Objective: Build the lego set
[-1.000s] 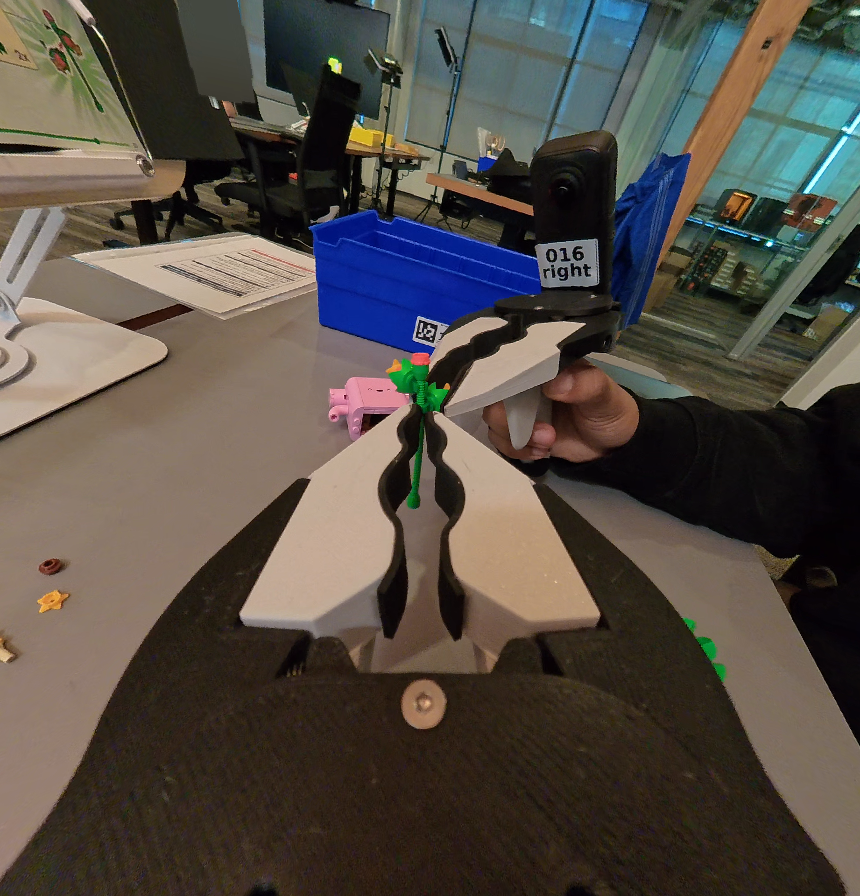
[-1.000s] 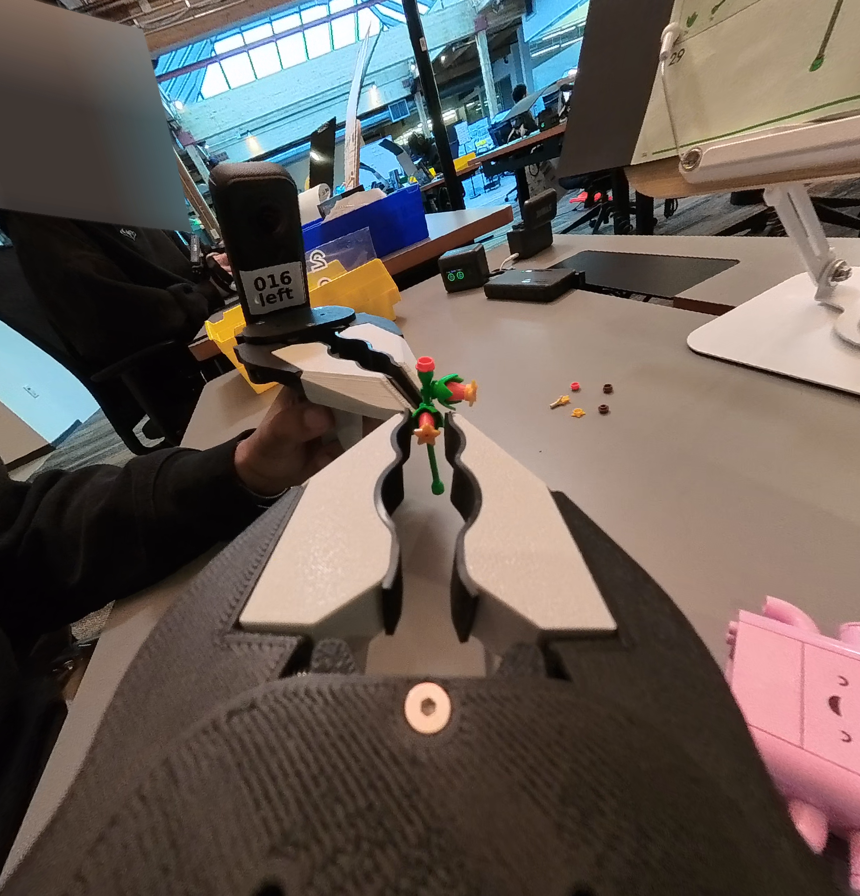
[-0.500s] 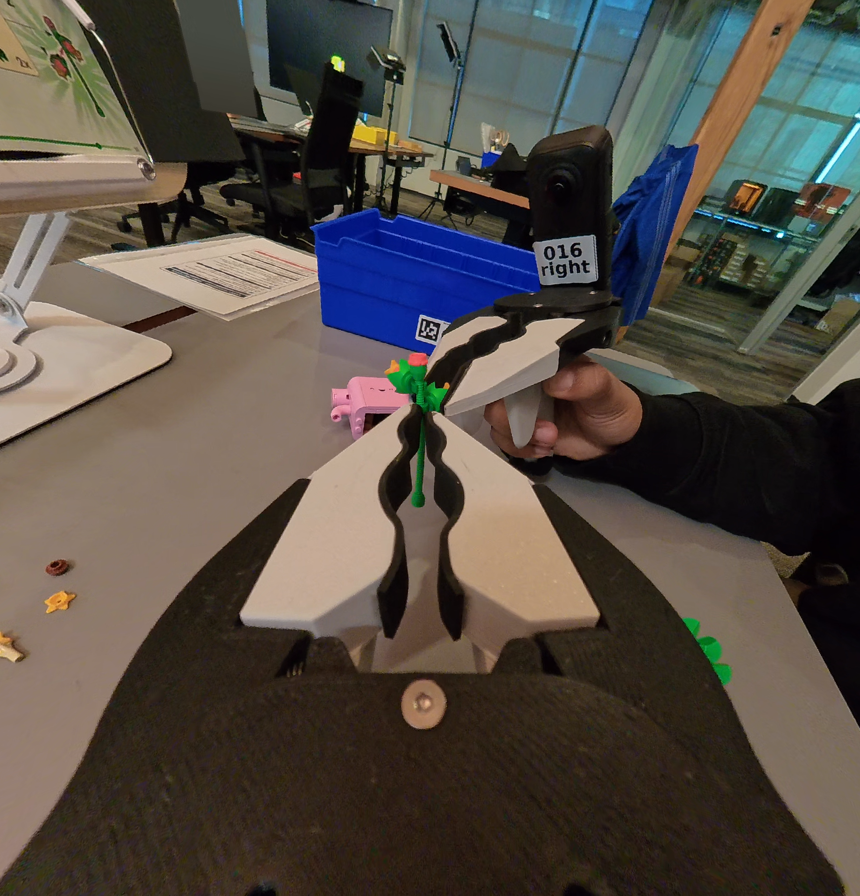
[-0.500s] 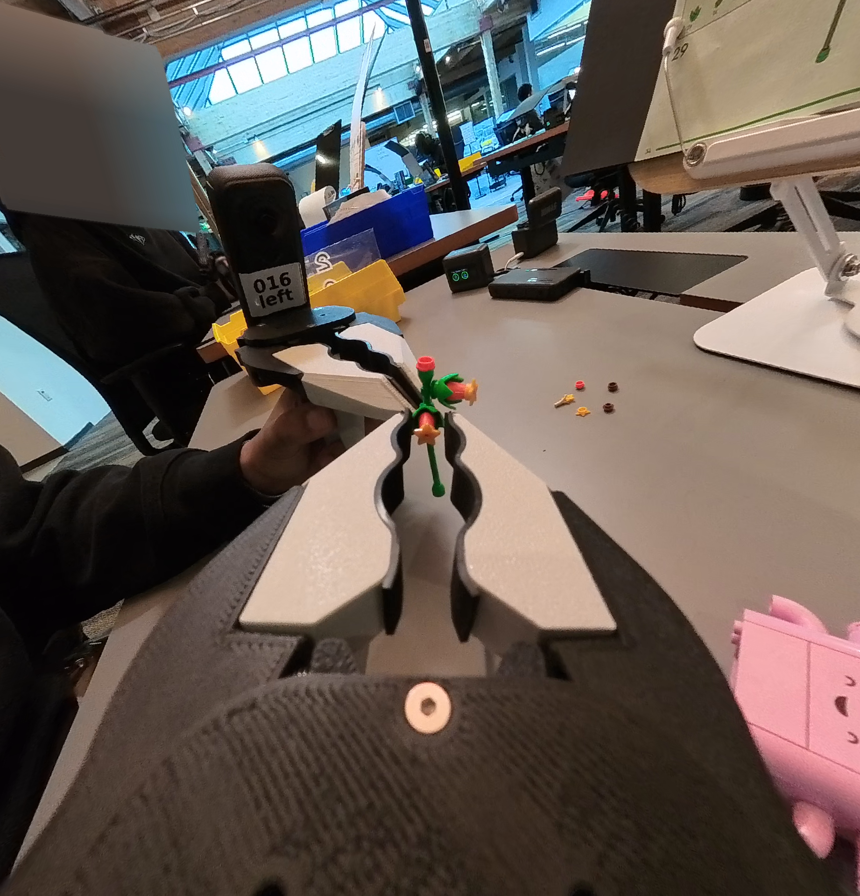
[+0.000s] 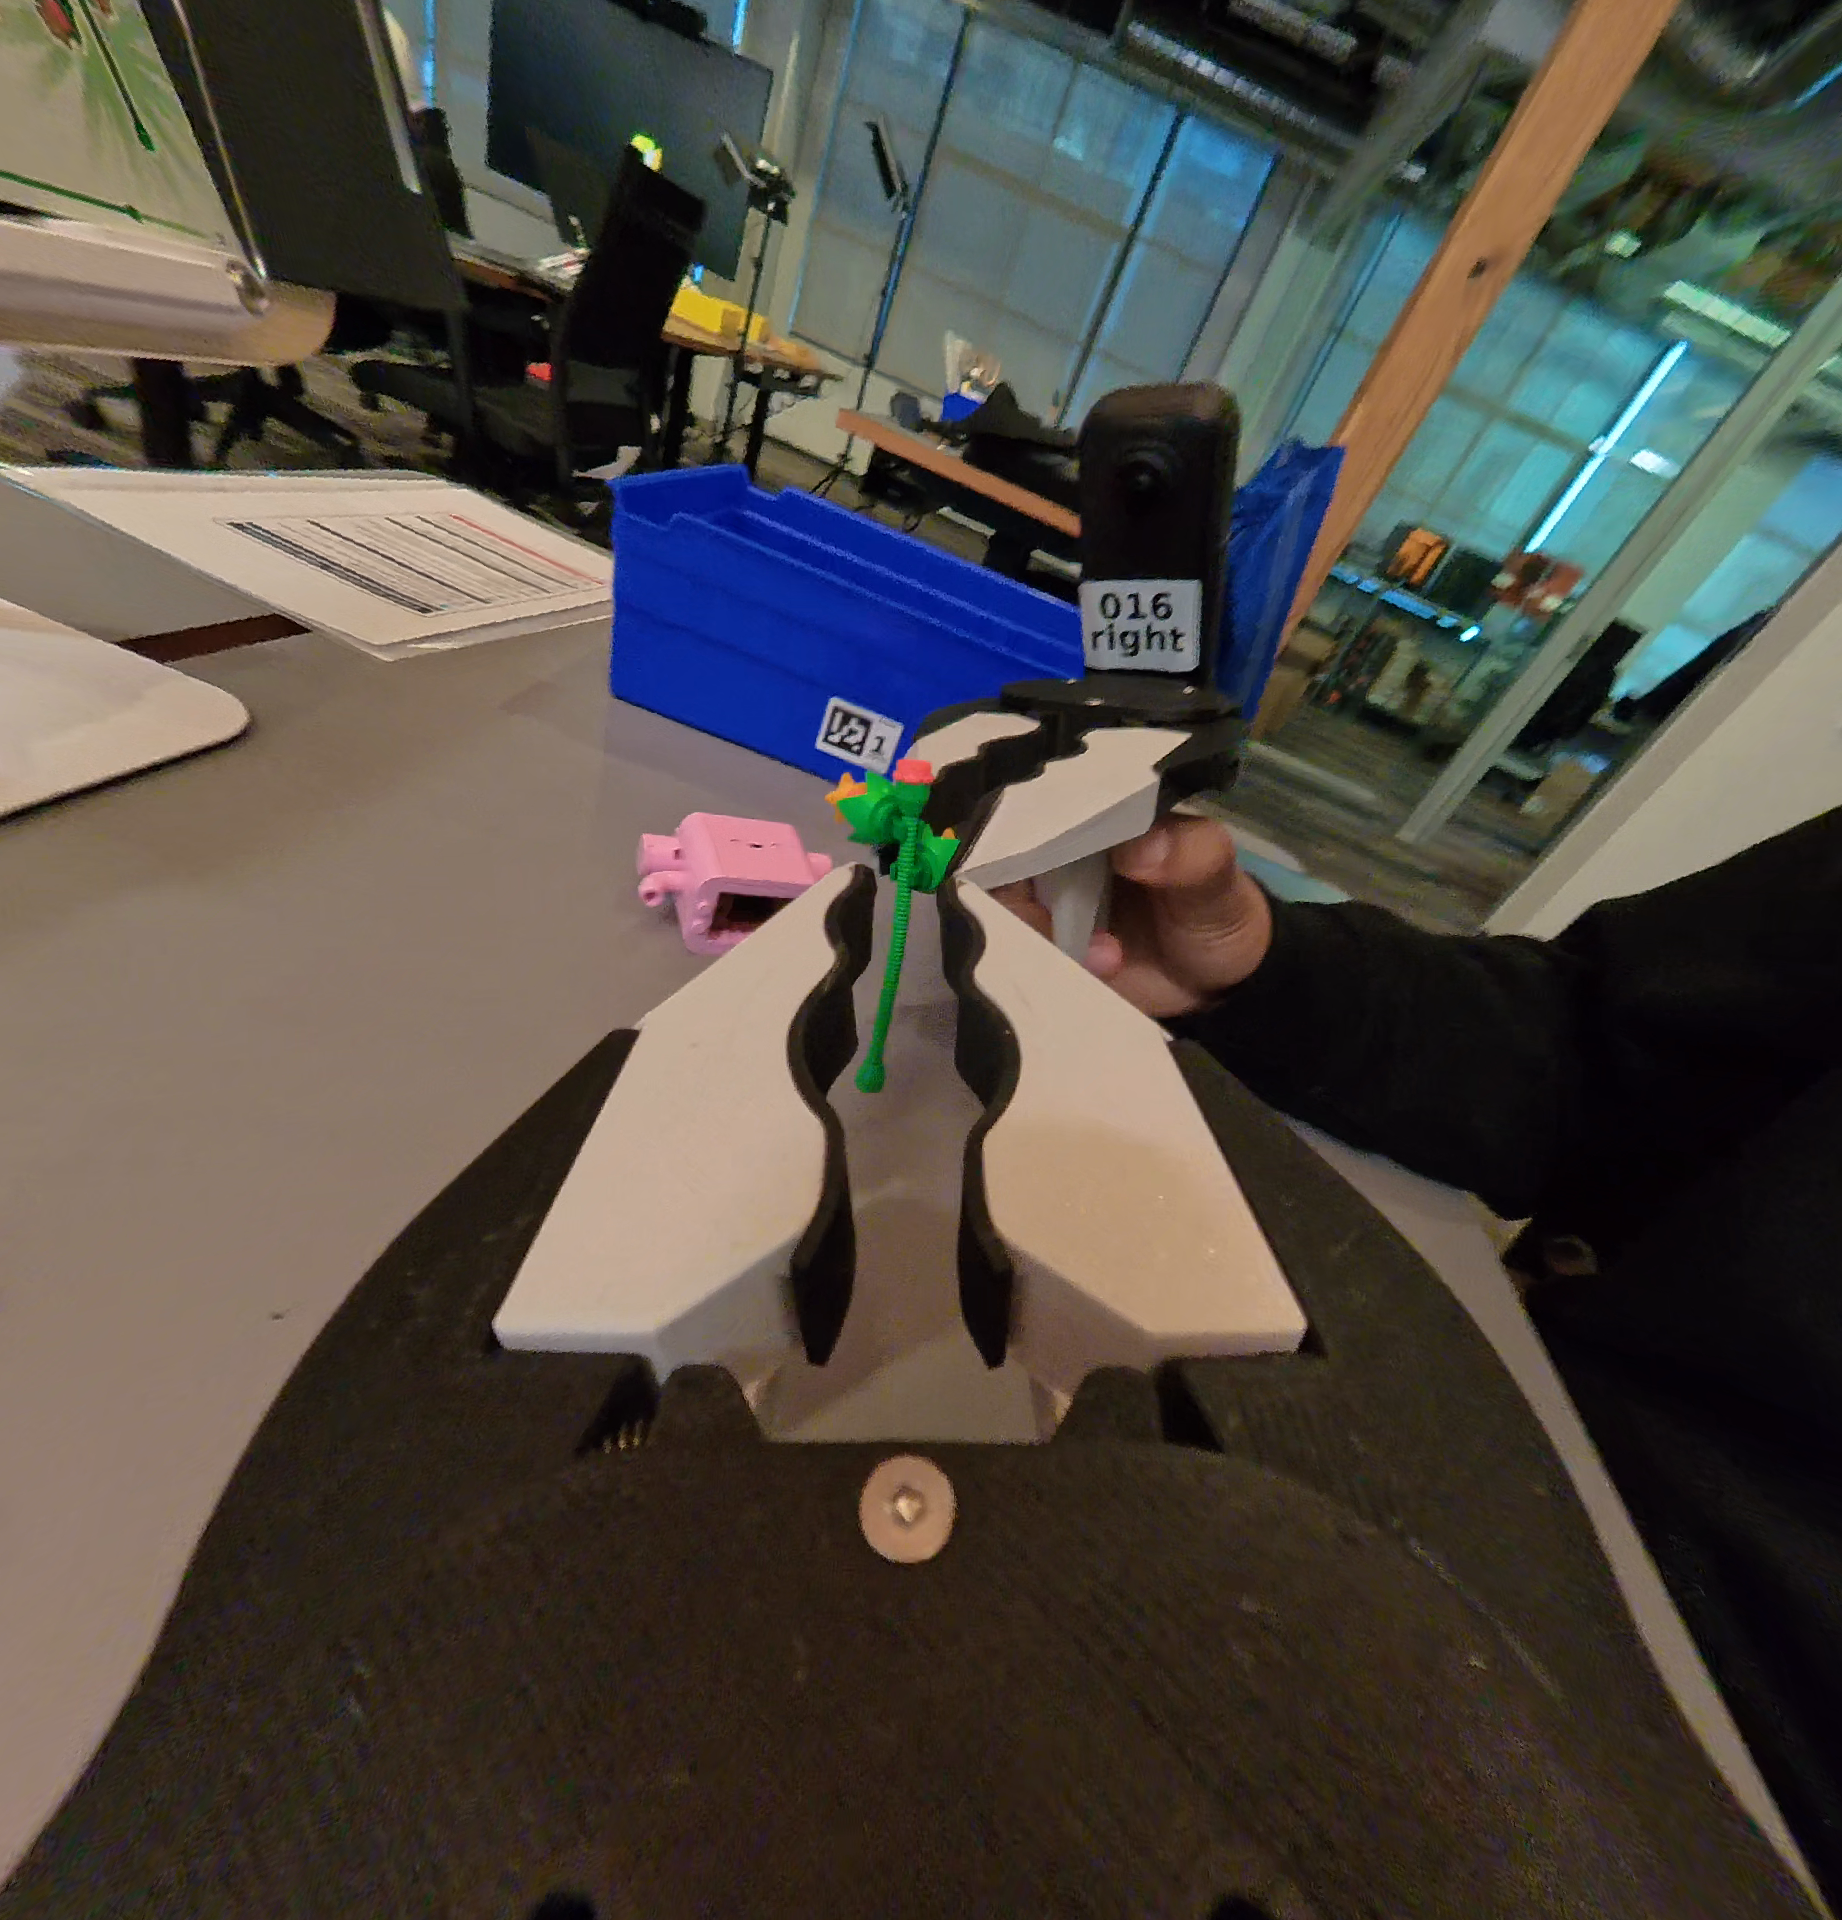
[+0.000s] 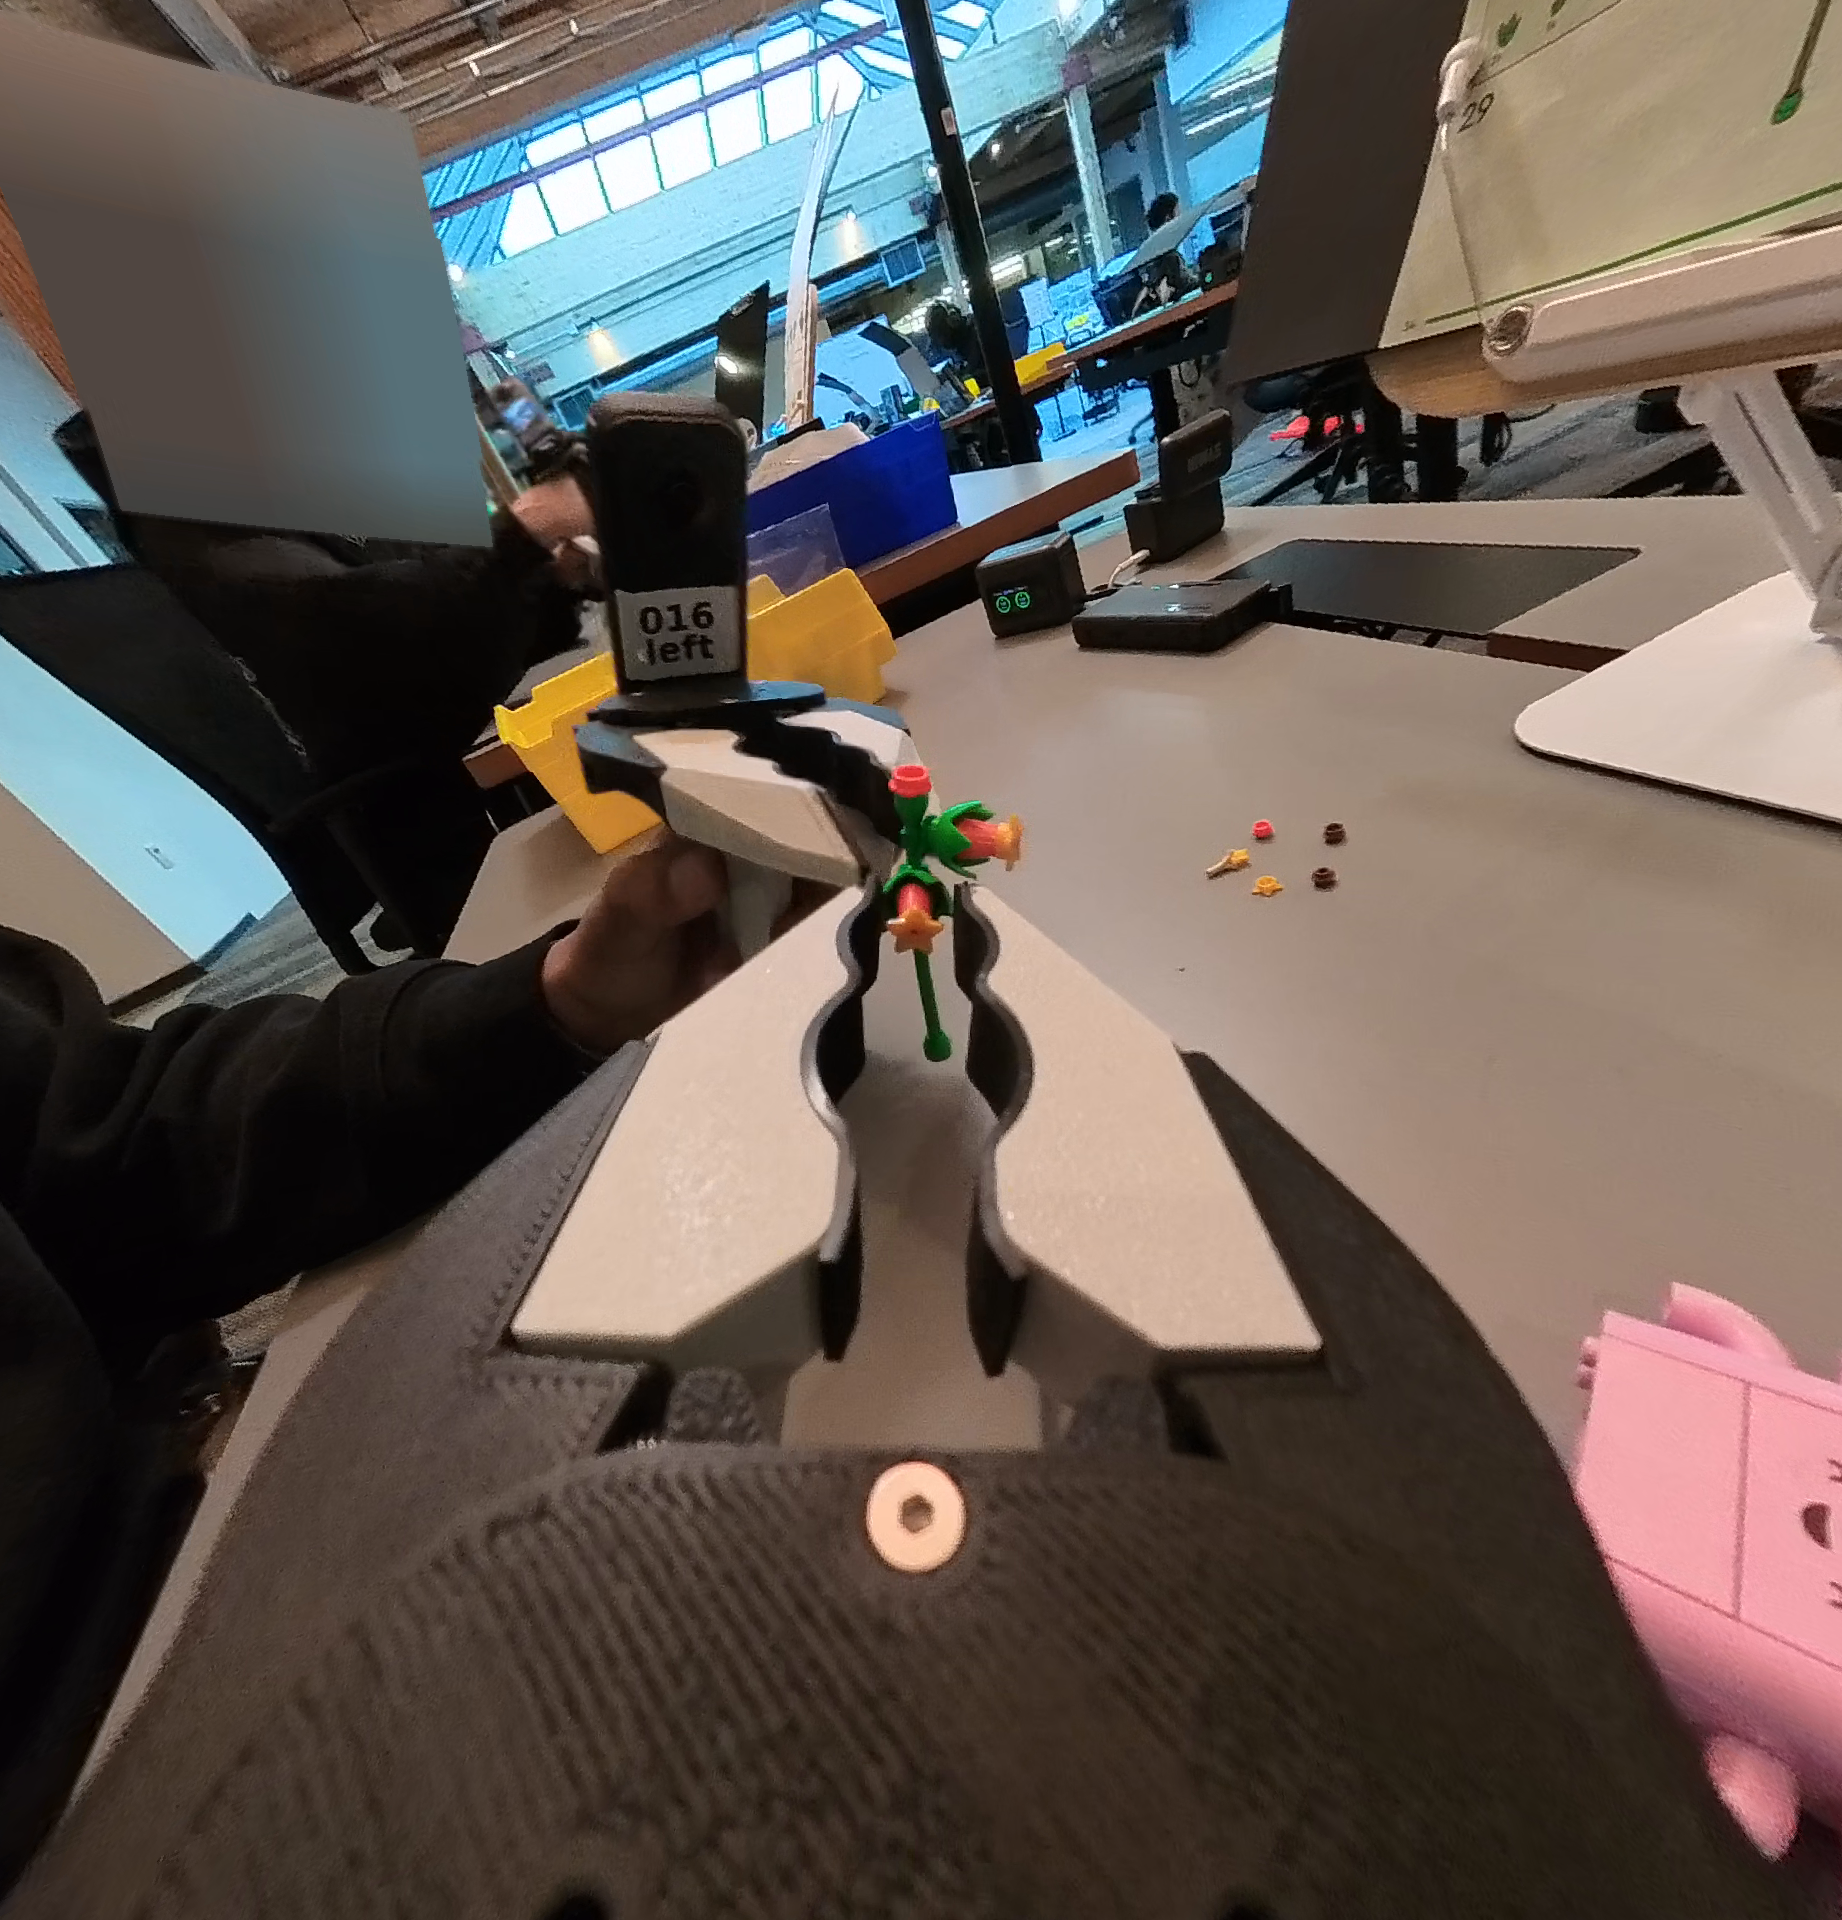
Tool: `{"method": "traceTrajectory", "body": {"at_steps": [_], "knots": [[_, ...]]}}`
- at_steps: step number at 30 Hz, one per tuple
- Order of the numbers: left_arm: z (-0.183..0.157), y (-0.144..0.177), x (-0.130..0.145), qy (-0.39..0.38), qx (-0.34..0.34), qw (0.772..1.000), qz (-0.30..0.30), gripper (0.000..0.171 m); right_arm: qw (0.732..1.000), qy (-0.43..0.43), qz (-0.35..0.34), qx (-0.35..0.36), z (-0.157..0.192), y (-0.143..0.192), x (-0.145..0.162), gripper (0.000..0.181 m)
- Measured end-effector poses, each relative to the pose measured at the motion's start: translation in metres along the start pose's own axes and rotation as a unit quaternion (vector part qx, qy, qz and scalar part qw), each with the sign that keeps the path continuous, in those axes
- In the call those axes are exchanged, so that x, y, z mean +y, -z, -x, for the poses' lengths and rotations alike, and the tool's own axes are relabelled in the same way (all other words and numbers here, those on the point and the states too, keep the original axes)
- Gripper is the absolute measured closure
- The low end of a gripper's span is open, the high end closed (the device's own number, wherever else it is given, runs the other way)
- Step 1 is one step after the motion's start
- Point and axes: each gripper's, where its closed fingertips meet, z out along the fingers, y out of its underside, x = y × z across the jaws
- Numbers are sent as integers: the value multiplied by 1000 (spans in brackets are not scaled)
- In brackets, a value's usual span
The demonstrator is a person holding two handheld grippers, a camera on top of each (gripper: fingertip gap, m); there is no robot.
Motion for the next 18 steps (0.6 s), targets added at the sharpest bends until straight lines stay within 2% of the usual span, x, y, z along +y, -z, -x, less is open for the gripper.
{"method": "traceTrajectory", "body": {"at_steps": [3,9,18], "knots": [[-2,3,-5,30,26,999,-17,162,1000,-2,-3,-5,1,0,0,169],[-2,4,-6,43,35,998,-23,162,1000,2,1,-11,3,-1,1,169],[-5,-1,2,14,29,999,4,163,1000,6,-3,-13,4,0,0,169]]}}
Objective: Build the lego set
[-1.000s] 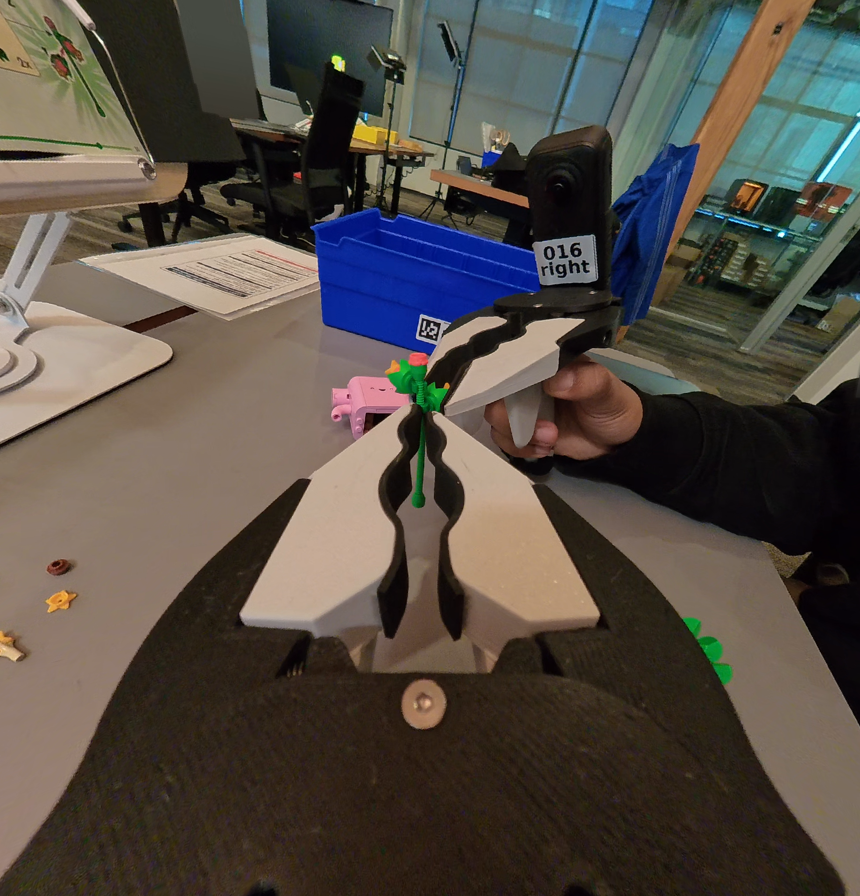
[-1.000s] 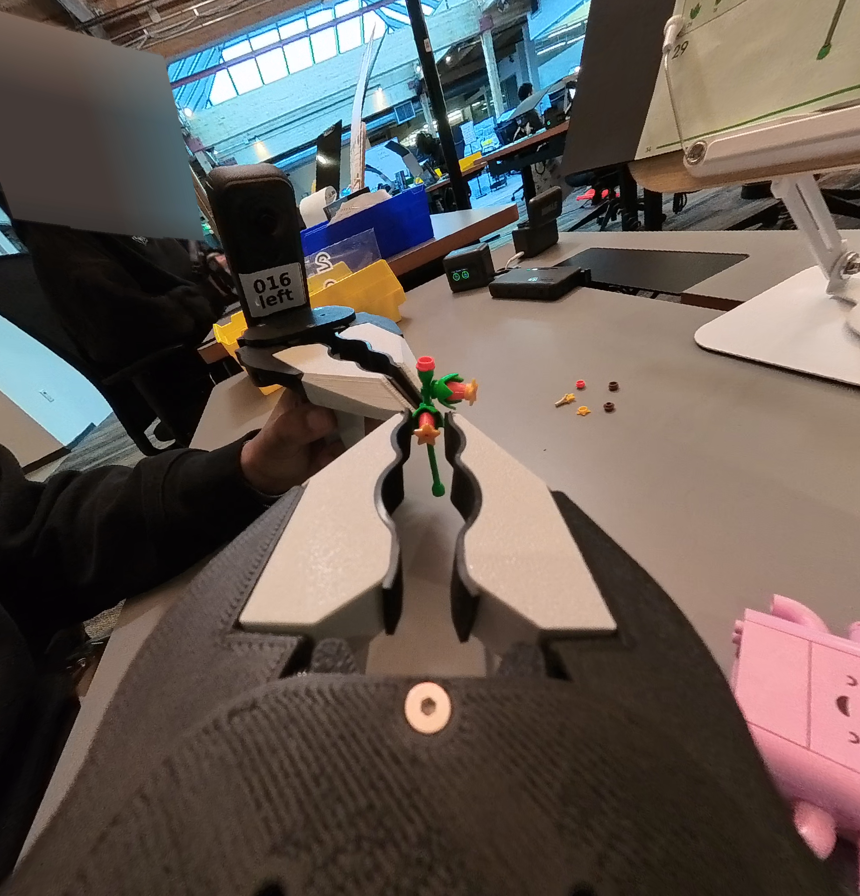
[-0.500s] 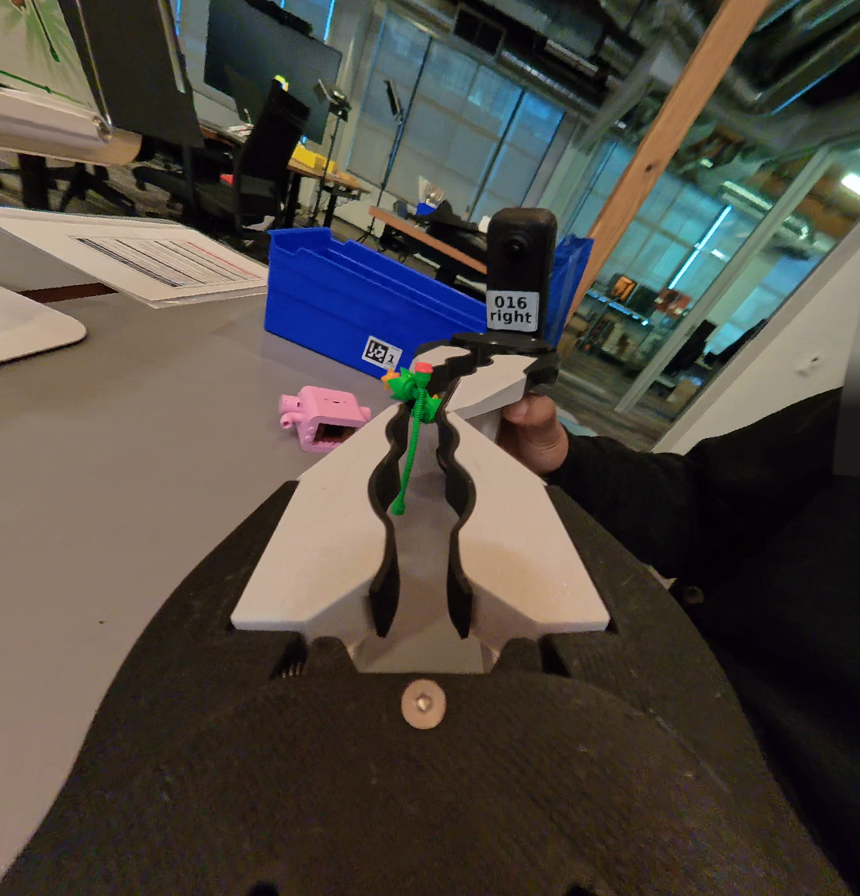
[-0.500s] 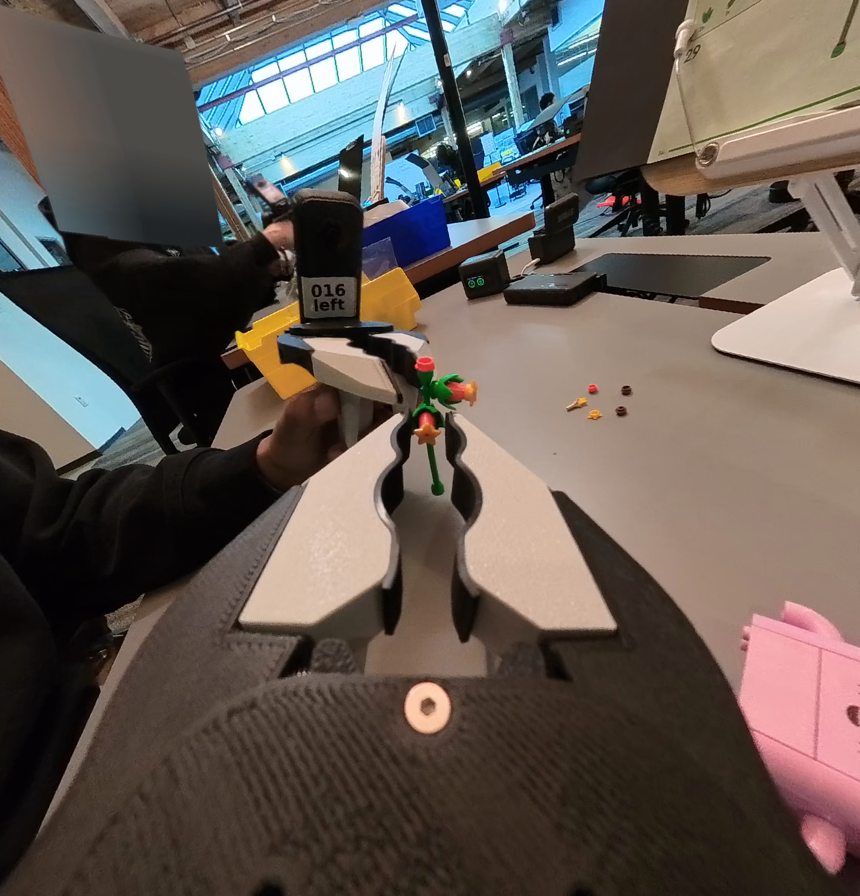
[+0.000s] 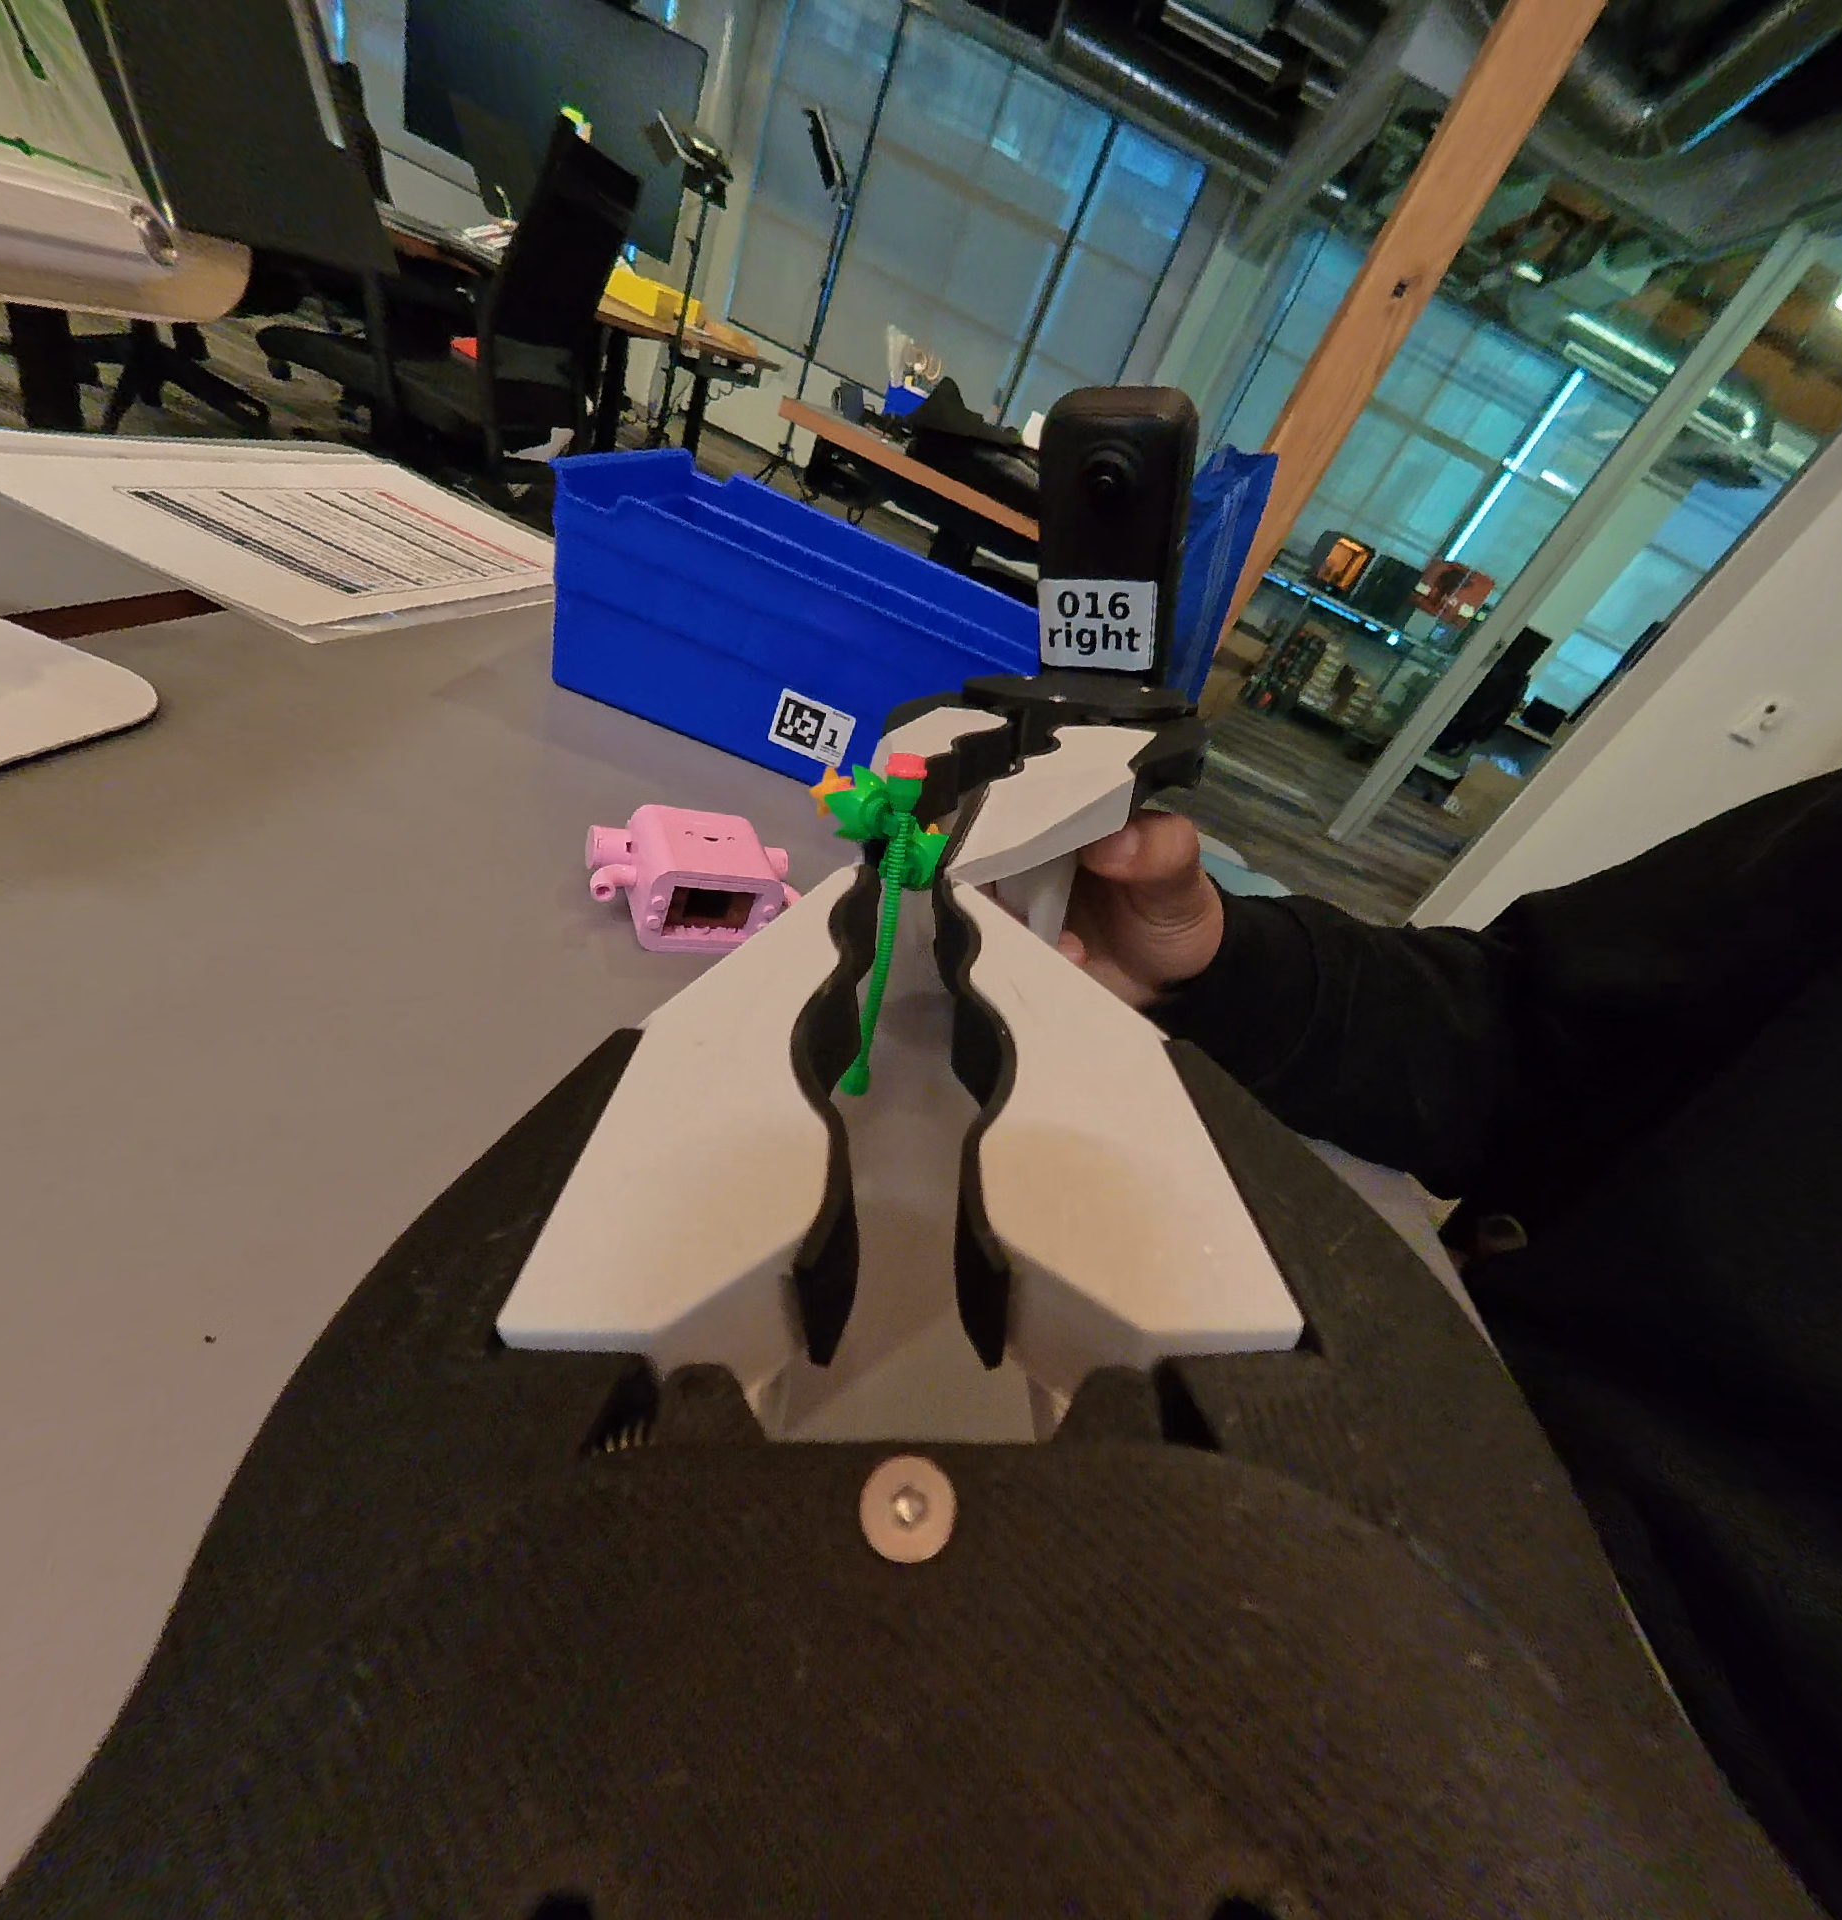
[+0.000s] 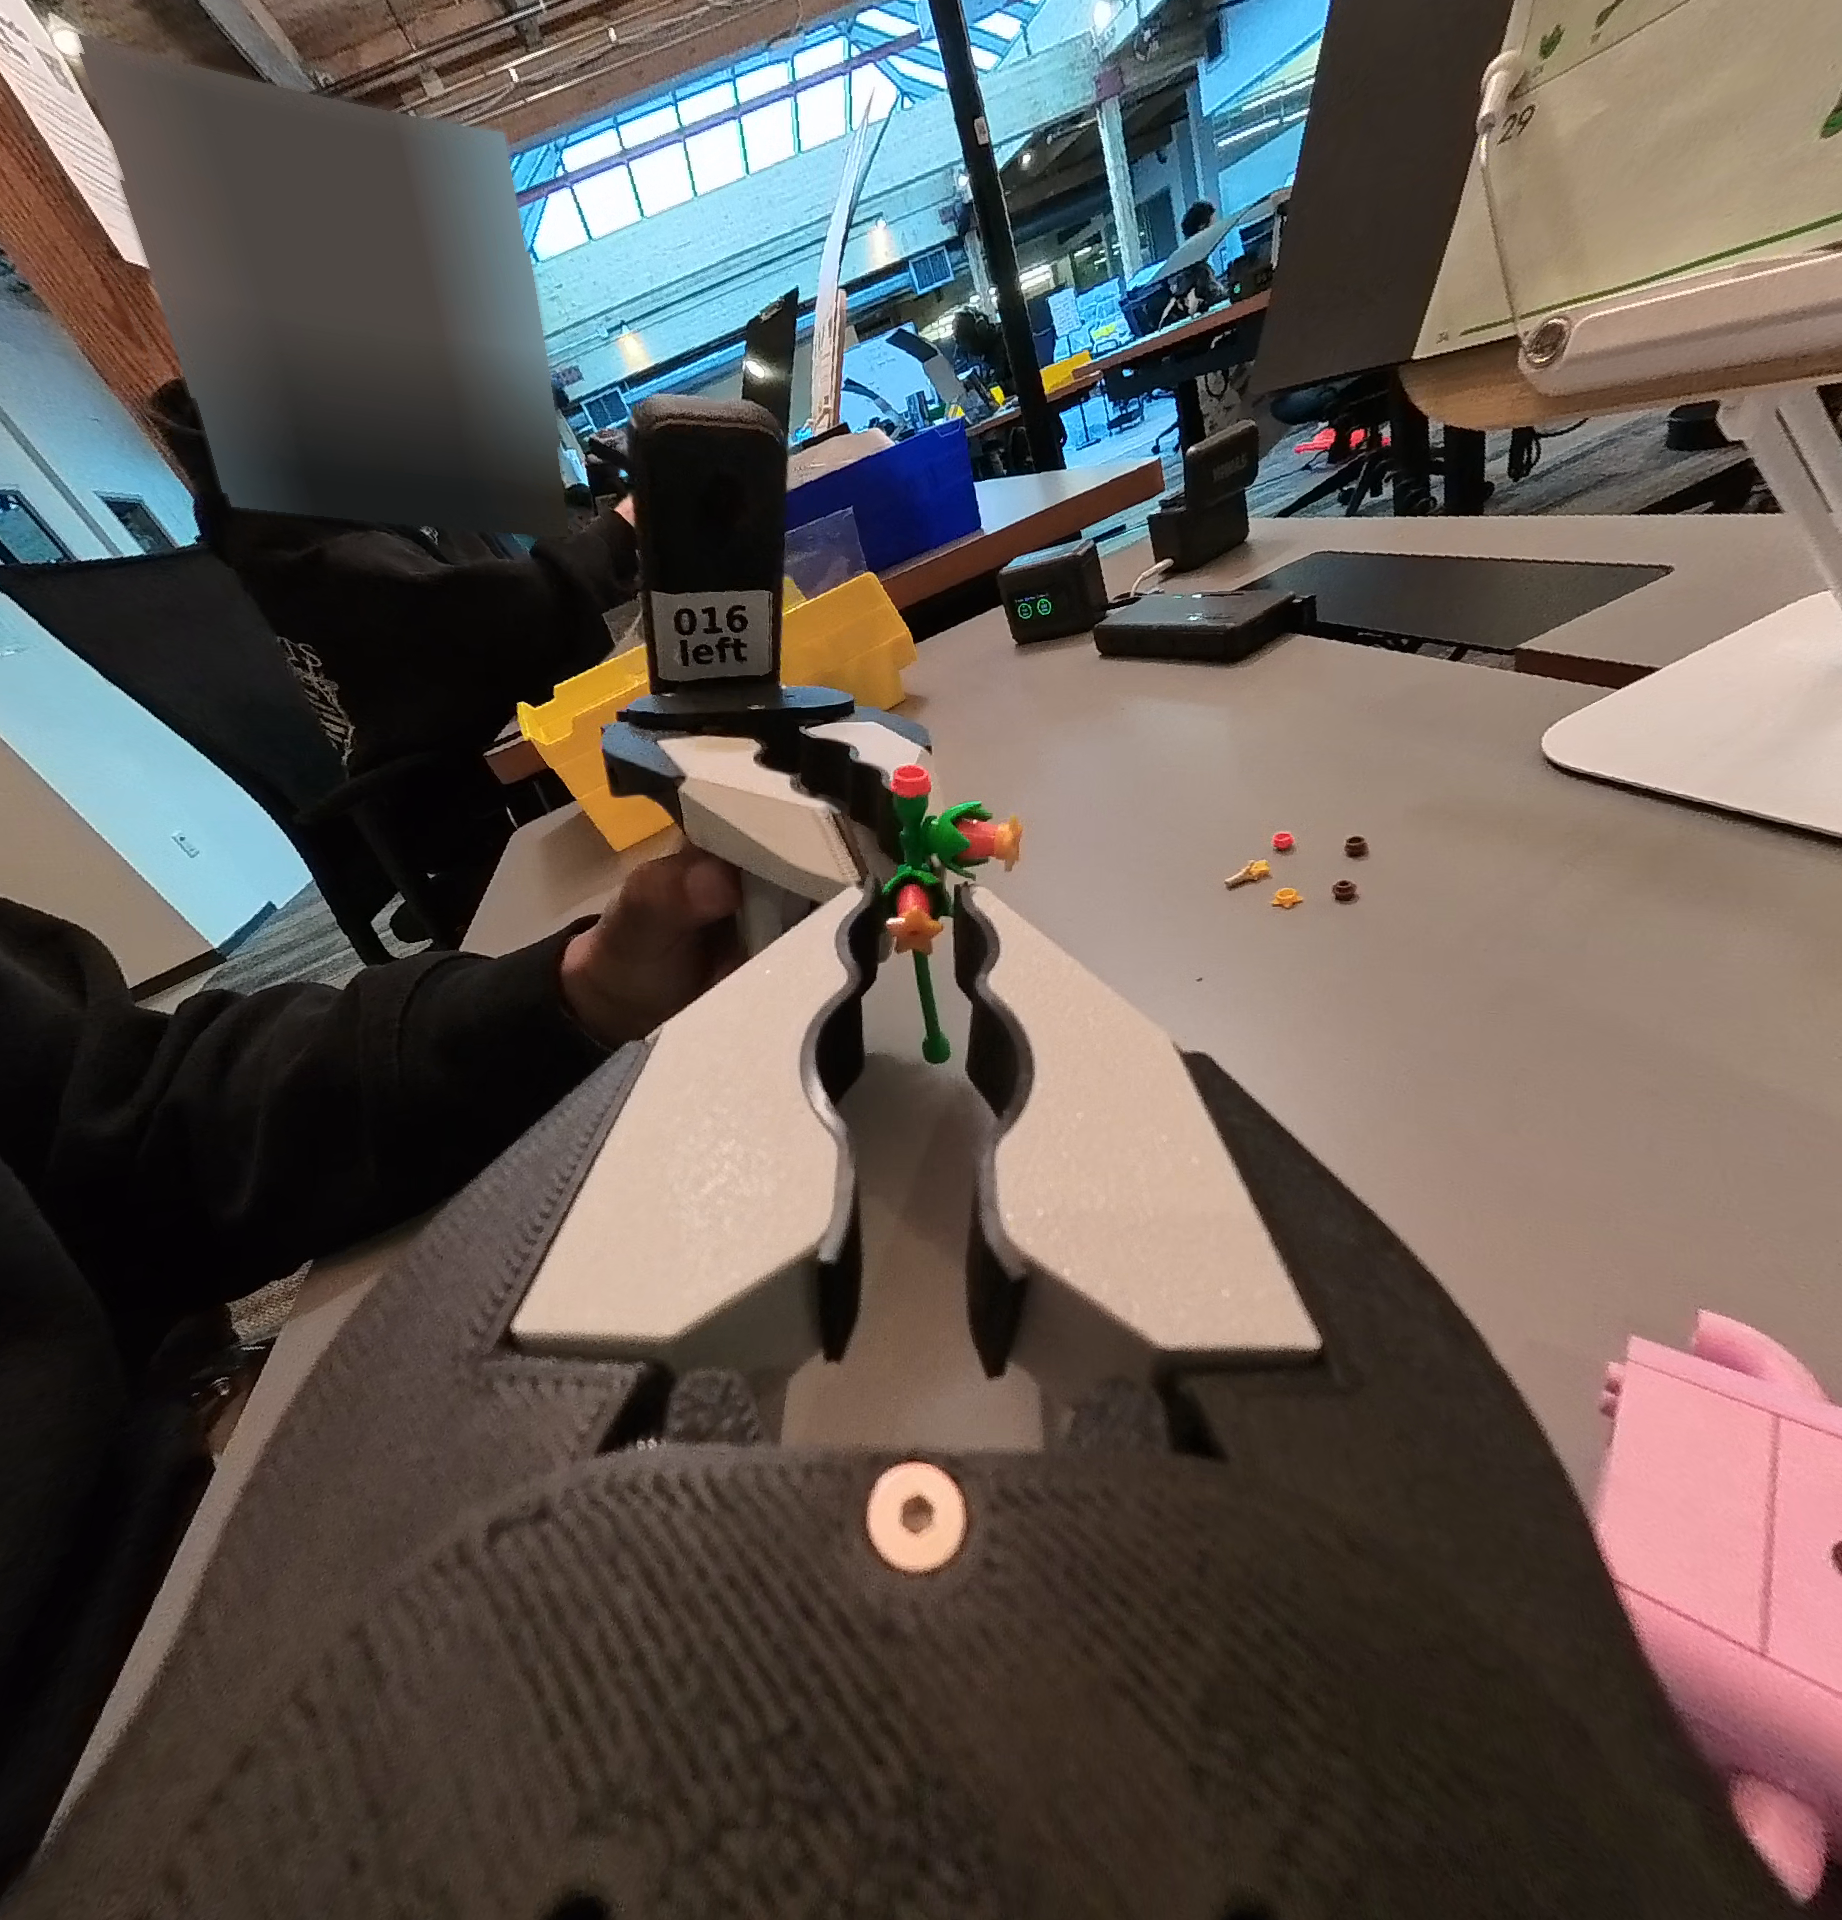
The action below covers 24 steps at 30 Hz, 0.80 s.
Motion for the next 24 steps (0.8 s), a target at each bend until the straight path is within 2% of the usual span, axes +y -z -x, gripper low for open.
{"method": "traceTrajectory", "body": {"at_steps": [24], "knots": [[3,-6,9,-41,-28,998,30,169,1000,4,-6,-5,3,1,-2,169]]}}
